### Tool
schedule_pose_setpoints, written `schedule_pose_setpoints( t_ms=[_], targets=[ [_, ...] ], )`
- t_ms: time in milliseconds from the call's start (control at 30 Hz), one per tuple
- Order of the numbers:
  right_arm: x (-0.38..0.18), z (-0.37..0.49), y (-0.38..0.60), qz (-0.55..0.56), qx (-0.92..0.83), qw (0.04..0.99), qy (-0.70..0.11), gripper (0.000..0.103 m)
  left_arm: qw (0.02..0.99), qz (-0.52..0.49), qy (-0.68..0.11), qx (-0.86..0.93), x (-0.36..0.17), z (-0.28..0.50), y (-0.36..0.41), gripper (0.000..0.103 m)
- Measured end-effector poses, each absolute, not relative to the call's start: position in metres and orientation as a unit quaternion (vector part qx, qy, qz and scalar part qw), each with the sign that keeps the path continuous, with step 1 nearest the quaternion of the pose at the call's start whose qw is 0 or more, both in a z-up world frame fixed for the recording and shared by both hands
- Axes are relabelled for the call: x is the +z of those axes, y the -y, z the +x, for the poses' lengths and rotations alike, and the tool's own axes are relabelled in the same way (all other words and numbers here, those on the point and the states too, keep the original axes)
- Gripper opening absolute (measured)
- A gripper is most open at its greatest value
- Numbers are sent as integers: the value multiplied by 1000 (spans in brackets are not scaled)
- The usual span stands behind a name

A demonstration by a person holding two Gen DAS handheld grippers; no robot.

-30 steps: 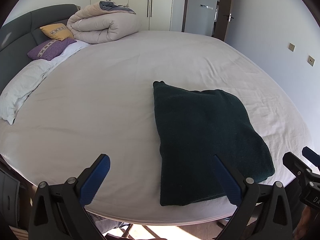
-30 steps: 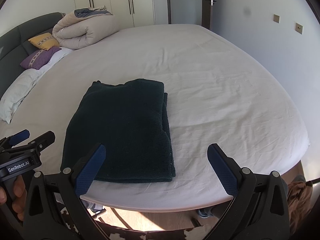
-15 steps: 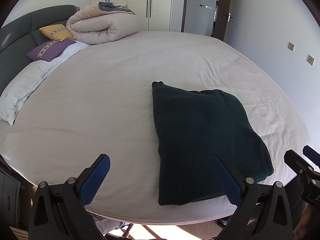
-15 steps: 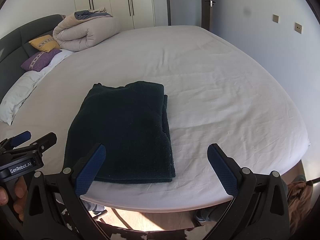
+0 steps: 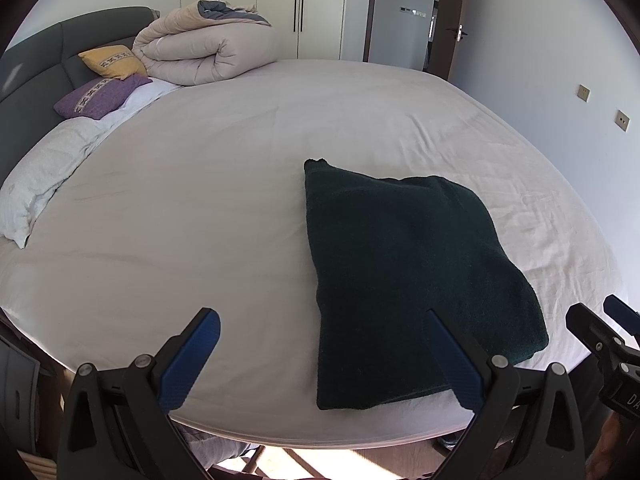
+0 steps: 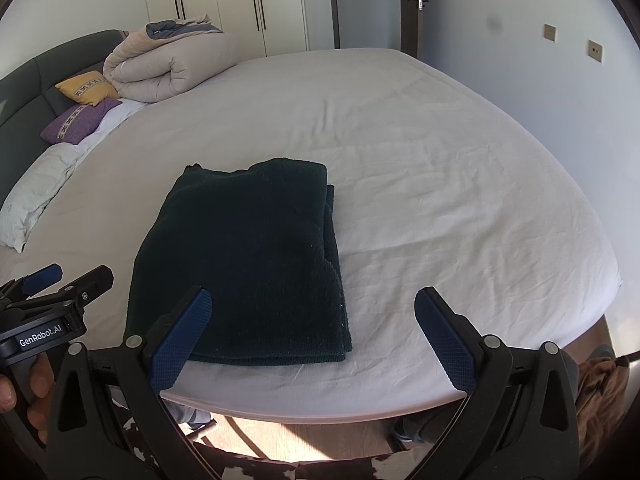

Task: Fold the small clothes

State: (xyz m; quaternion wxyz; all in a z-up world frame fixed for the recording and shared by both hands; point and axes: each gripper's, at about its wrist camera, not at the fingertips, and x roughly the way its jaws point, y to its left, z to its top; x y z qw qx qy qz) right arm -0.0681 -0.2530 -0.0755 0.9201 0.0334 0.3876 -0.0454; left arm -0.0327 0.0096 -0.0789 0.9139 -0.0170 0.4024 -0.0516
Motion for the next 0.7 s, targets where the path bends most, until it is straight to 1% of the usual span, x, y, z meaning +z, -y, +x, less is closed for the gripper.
schedule_pose_setpoints(
  t_ms=[700],
  targets=[
    [-80, -69, 253, 37, -45, 919, -390, 103, 913, -18, -404, -52, -80, -33, -10, 103]
  ],
)
